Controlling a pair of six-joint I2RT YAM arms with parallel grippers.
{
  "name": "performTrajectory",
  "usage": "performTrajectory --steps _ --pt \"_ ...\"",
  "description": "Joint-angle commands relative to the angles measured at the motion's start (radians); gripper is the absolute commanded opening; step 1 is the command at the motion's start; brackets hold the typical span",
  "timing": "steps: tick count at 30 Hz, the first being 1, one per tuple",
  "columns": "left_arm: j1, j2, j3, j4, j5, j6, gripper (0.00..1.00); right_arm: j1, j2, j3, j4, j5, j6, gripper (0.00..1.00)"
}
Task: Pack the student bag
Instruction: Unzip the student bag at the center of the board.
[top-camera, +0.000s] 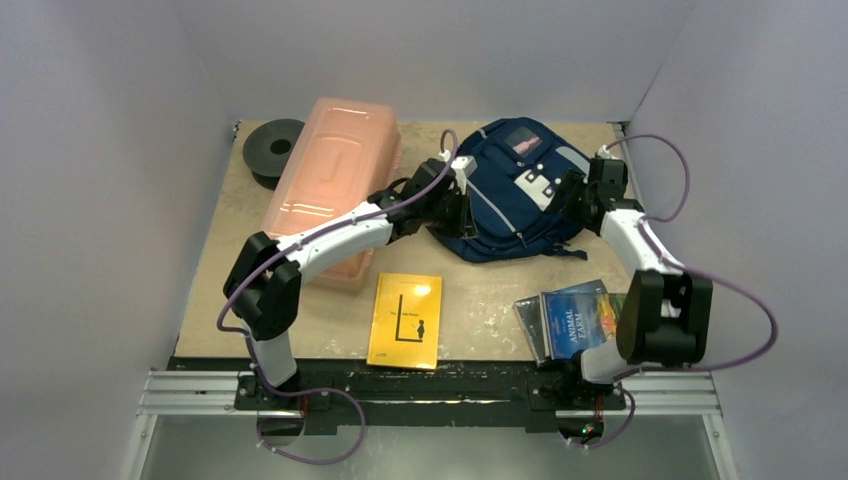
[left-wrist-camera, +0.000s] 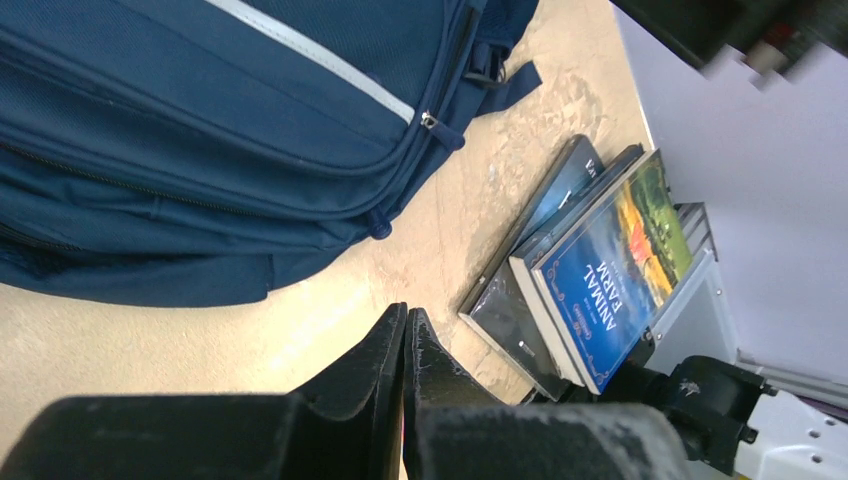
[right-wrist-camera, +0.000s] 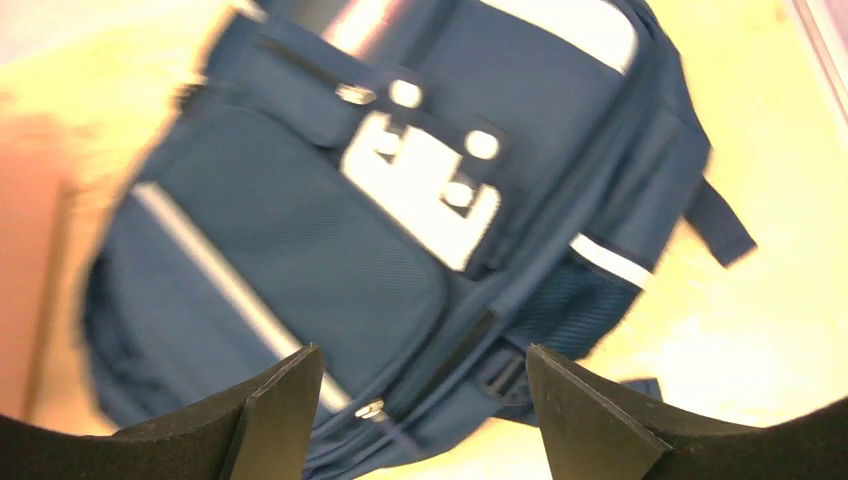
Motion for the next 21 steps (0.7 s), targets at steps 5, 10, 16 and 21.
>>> performTrajectory --steps 5,10,16,21 --pt "-0.003 0.052 0.072 0.010 0.127 -0.002 0.33 0.049 -0.134 -0.110 -0.009 -0.214 0.074 0.81" --pt "-0.077 0.178 0.203 -0.086 0.005 0.055 0.45 0.022 -0.003 -0.194 0.070 -0.367 0.243 0.77" --pt "-0.098 0.274 0.252 -0.110 -0.082 0.064 0.45 -0.016 0.090 -0.178 0.085 -0.406 0.215 0.74" --pt "-0.101 0.351 0.324 -0.164 -0.124 0.087 0.45 -0.024 0.085 -0.178 0.078 -0.400 0.177 0.74"
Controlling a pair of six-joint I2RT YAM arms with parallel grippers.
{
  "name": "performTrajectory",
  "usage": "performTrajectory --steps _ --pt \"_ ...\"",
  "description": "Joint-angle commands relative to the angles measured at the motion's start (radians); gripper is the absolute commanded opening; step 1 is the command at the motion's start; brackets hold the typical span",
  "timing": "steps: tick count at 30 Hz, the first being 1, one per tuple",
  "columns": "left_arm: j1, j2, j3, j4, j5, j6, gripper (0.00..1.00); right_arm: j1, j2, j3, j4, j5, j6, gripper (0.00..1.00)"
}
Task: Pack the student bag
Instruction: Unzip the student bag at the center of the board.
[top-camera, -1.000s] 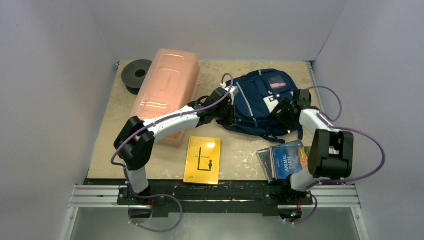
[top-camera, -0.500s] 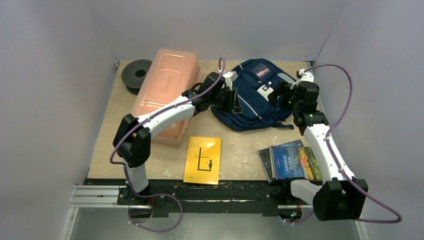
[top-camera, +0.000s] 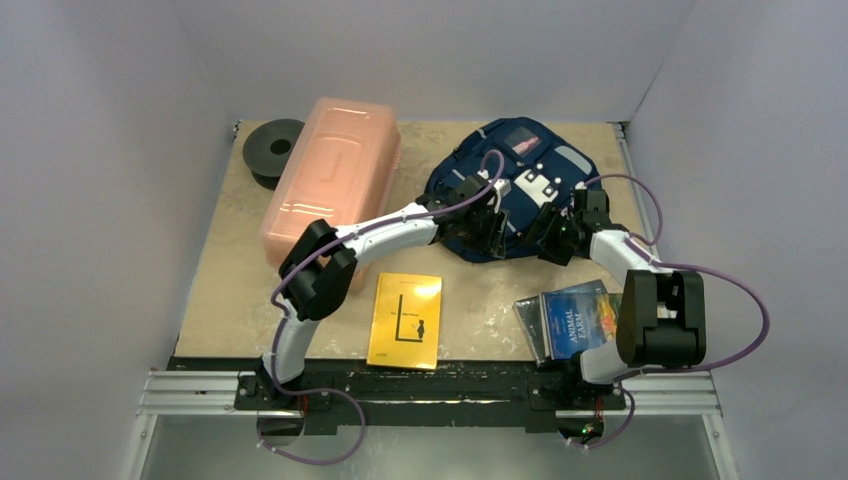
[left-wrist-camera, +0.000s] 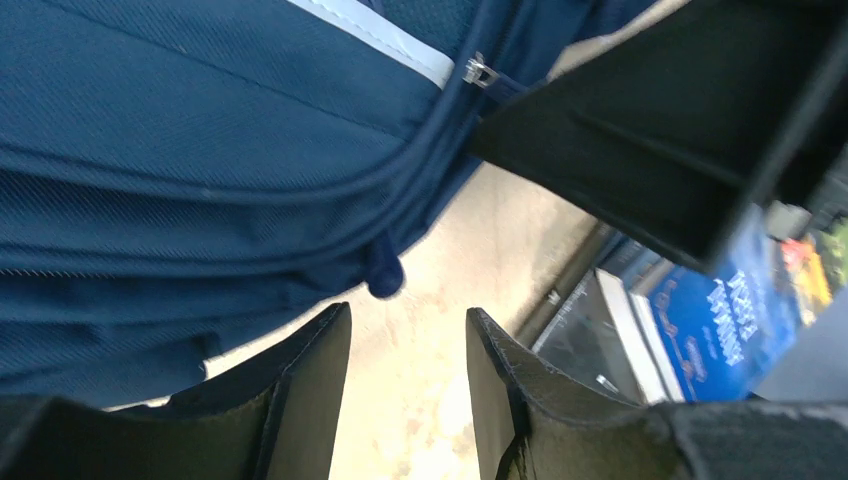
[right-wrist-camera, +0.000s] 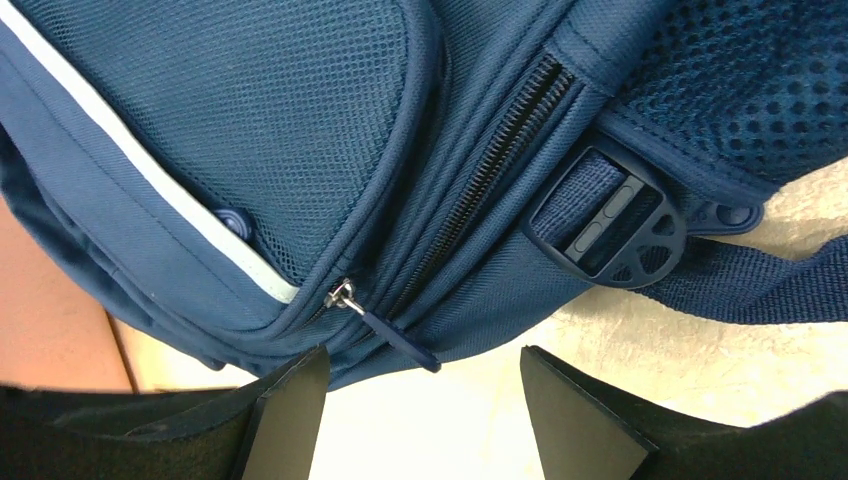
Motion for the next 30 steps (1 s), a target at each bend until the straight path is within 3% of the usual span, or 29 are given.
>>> performTrajectory --steps 1,18,21,26,30 --pt "0.007 0.046 0.099 -0.034 -0.074 0.044 0.45 -0.007 -0.033 0.031 0.033 -0.036 -0.027 0.74" --pt "-0.012 0.136 0.165 -0.088 -0.123 0.062 0.39 -0.008 -0.062 0.073 -0.033 -0.011 -0.089 0.73" --pt "-0.014 0.141 0.151 -0.075 -0.152 0.073 0.30 -0.008 -0.074 0.069 -0.035 -0.011 -0.087 0.73" --pt "-0.013 0.091 0.135 -0.077 -0.237 0.119 0.00 -0.004 -0.145 0.048 -0.045 0.033 -0.156 0.72" --pt "-0.014 -0.041 0.058 0.014 -0.264 0.144 0.00 0.114 -0.235 0.070 -0.072 0.292 -0.260 0.72"
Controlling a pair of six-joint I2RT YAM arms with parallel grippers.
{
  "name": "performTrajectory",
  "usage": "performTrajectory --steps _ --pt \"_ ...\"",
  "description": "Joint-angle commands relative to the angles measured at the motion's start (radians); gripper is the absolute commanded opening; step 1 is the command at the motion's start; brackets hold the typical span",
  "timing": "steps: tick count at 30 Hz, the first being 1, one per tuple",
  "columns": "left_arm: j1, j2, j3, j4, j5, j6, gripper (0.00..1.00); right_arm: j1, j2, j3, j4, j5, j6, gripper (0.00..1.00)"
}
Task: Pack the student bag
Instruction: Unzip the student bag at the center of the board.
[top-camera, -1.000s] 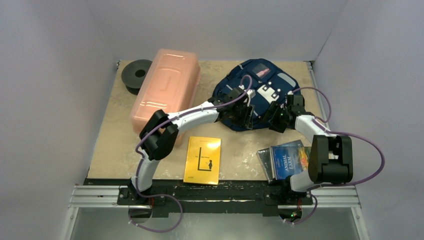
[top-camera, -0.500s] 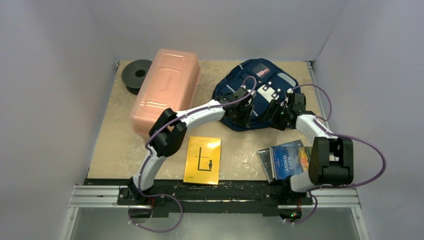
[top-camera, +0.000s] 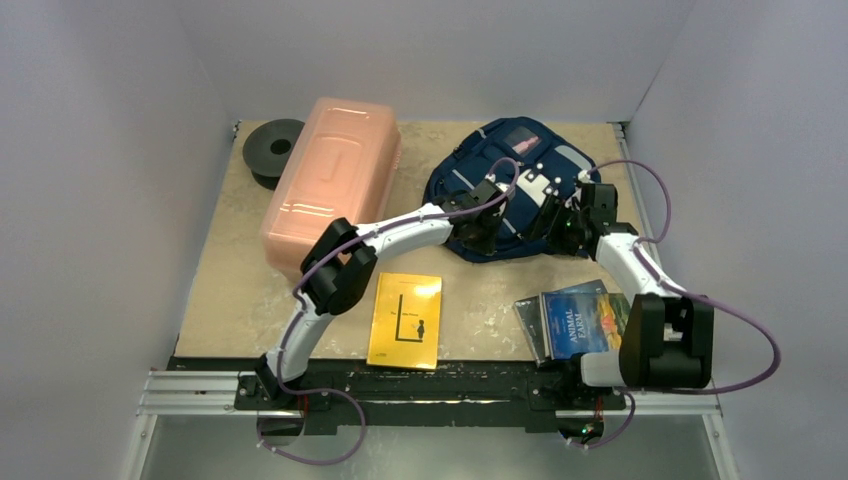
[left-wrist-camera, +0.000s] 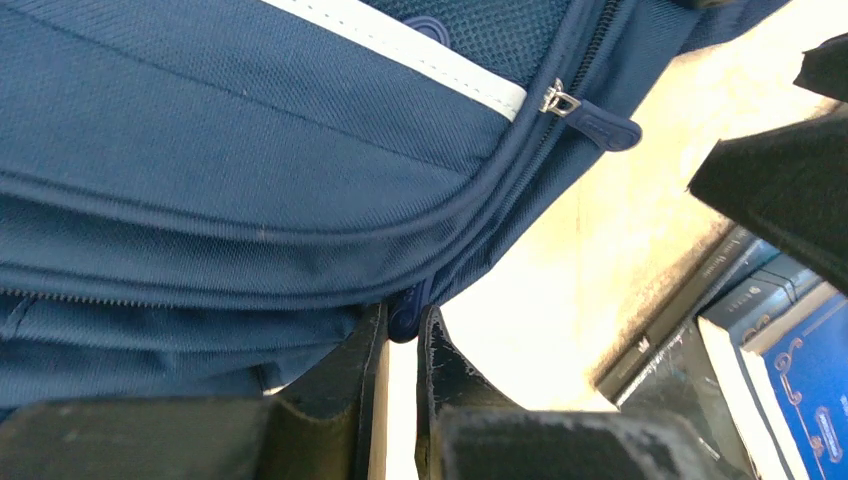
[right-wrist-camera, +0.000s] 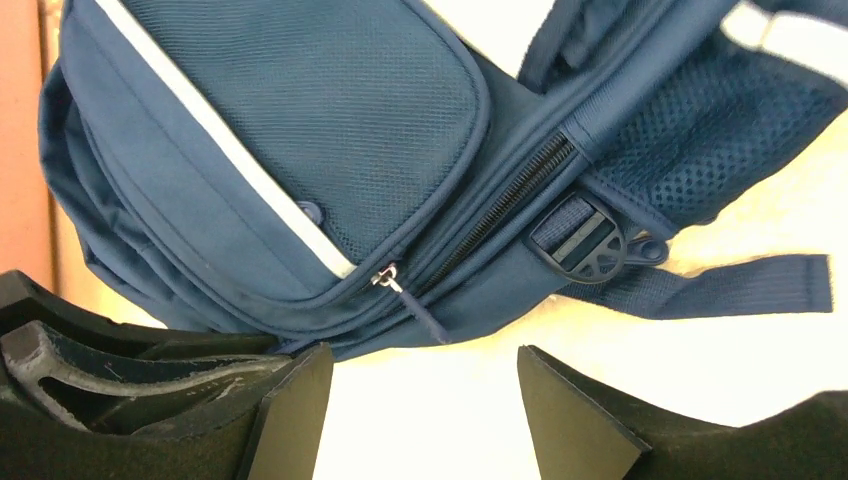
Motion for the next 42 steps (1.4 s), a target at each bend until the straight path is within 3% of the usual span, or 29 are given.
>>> performTrajectory --steps 1,4,8,12,18,20,24,28,42 --pt "0.007 -0.185 -0.068 0.107 -0.079 0.040 0.00 0.120 -0.106 0.048 -0.013 0.248 -0.136 0.72" --pt "0.008 -0.270 -0.130 0.182 -0.016 -0.010 0.00 0.143 -0.153 0.024 0.053 0.255 -0.186 0.73" --pt "0.017 -0.316 -0.153 0.224 0.062 -0.070 0.00 0.143 -0.320 -0.190 0.390 0.069 -0.411 0.76" --pt "0.041 -0.304 -0.143 0.212 0.139 -0.101 0.00 0.143 -0.384 -0.266 0.514 -0.047 -0.624 0.76" --pt "0.066 -0.312 -0.160 0.225 0.189 -0.129 0.00 0.142 -0.345 -0.300 0.592 -0.184 -0.758 0.35" --pt "0.067 -0.316 -0.163 0.235 0.194 -0.131 0.00 0.144 -0.343 -0.317 0.615 -0.261 -0.821 0.29" --pt "0.067 -0.315 -0.154 0.247 0.207 -0.143 0.00 0.165 -0.298 -0.270 0.505 -0.318 -0.902 0.42" --pt "0.067 -0.315 -0.154 0.249 0.206 -0.155 0.00 0.218 -0.256 -0.258 0.452 -0.274 -0.937 0.43" --pt "0.067 -0.346 -0.170 0.253 0.196 -0.147 0.00 0.297 -0.154 -0.303 0.661 0.005 -0.938 0.42"
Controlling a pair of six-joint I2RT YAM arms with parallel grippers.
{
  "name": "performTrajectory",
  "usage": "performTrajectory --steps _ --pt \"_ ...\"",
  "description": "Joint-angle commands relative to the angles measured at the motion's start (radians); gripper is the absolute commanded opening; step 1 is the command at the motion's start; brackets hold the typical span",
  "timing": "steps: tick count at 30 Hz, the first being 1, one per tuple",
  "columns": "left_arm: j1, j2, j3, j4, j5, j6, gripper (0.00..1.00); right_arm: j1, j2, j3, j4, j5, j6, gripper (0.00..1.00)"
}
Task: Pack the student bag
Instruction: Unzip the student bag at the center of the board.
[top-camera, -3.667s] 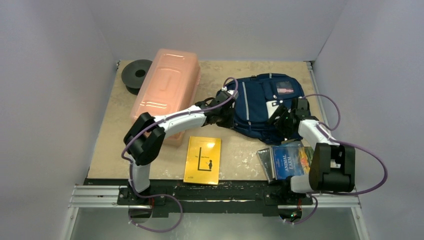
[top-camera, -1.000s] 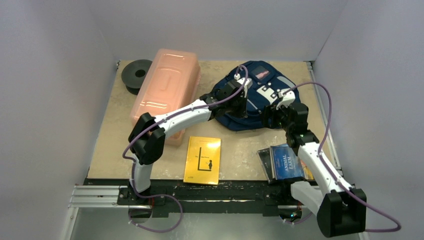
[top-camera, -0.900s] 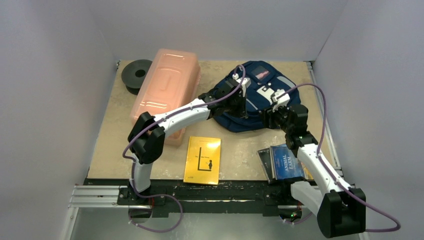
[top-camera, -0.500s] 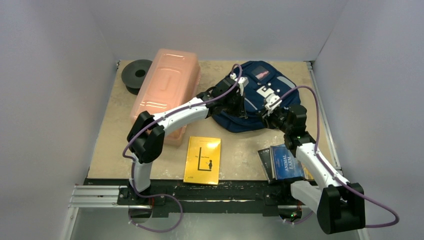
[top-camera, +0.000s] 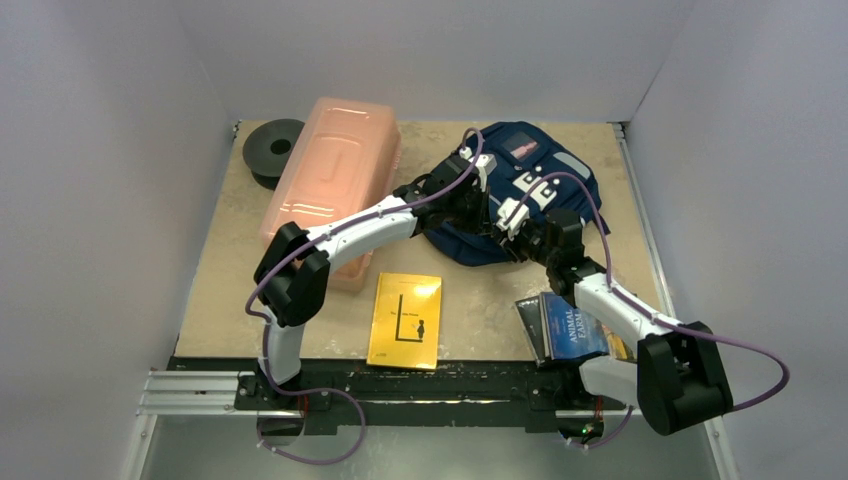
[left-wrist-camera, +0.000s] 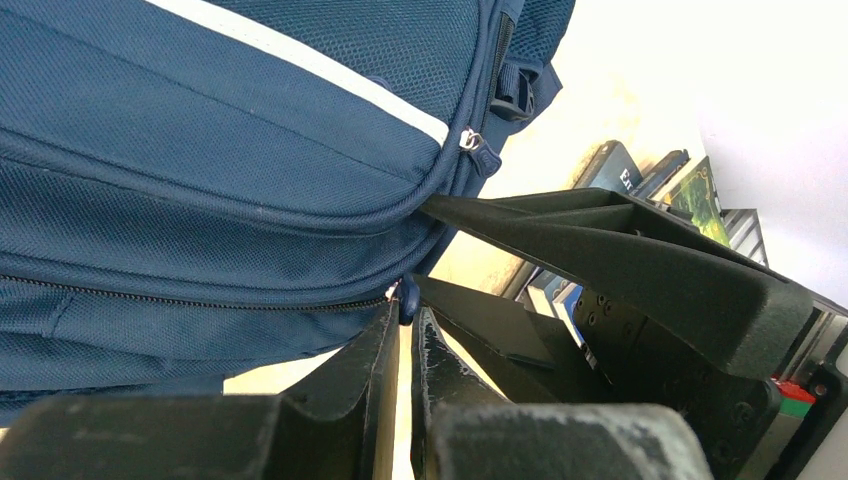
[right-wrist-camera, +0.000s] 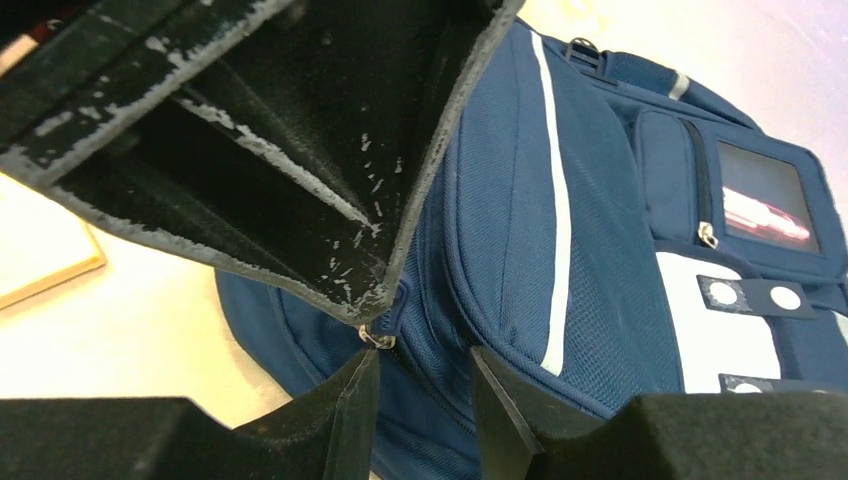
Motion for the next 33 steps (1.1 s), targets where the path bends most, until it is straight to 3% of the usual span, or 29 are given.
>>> performTrajectory --steps 1,6,10,14,15,16,21,23,27,29,33 --pt "0.001 -0.084 0.018 0.090 0.032 -0.018 0.00 0.007 0.003 -0.011 0.130 0.139 -0.008 0.42" --pt "0.001 -0.079 0.029 0.086 0.035 -0.017 0.00 0.008 0.014 -0.035 0.169 0.216 0.017 0.37" --pt "0.001 -0.054 0.043 0.072 0.056 -0.007 0.00 0.007 0.033 0.012 0.022 0.300 0.122 0.32" --pt "0.004 -0.046 0.047 0.077 0.069 -0.011 0.00 0.008 0.005 0.007 -0.081 0.388 0.242 0.60" --pt "0.004 -0.045 0.051 0.075 0.071 -0.009 0.00 0.008 -0.006 0.010 -0.091 0.388 0.256 0.85" --pt "0.004 -0.046 0.055 0.074 0.074 -0.007 0.00 0.007 -0.017 0.010 -0.087 0.375 0.263 0.97" --pt "0.005 -0.059 0.061 0.071 0.088 -0.010 0.00 0.007 -0.016 -0.019 0.026 0.361 0.197 0.99" --pt "0.005 -0.066 0.062 0.068 0.093 -0.010 0.00 0.008 0.002 -0.026 0.094 0.369 0.160 0.95" --pt "0.003 -0.071 0.056 0.059 0.097 -0.008 0.00 0.007 0.061 0.006 0.161 0.333 0.122 0.64" --pt "0.004 -0.074 0.048 0.055 0.093 -0.005 0.00 0.007 0.086 0.041 0.133 0.289 0.119 0.41" --pt "0.015 -0.079 0.026 0.046 0.023 -0.013 0.00 0.007 0.082 0.020 0.187 0.282 0.195 0.30"
